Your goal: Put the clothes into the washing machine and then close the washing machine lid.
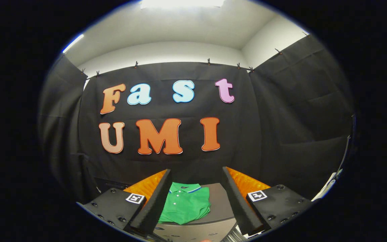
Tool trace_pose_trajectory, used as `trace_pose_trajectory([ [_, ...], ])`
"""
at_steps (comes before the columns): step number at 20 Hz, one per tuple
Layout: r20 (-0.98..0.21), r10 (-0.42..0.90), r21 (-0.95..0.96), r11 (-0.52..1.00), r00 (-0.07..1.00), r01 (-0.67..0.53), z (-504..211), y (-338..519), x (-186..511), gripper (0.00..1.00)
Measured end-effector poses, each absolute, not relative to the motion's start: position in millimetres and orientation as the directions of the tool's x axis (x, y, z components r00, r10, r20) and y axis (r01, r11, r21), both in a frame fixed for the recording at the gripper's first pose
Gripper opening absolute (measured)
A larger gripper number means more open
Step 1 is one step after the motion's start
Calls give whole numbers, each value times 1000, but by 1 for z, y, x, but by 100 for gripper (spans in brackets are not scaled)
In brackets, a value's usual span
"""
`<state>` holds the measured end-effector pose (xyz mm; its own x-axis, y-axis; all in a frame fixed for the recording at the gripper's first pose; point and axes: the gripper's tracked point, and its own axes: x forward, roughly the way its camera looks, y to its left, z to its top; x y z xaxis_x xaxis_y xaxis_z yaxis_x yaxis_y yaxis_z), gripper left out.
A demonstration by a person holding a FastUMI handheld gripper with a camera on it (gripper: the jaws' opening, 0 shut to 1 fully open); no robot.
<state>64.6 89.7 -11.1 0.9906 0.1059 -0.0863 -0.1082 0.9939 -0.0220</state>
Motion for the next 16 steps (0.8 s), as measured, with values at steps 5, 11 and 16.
trace_pose_trajectory([
  [5,-148,195,-23,979,970,-200,-16,139,117,96],
  [11,-363,212,-33,970,907,-240,-84,169,204,96],
  [16,-614,163,-44,970,772,-239,-174,174,245,97],
])
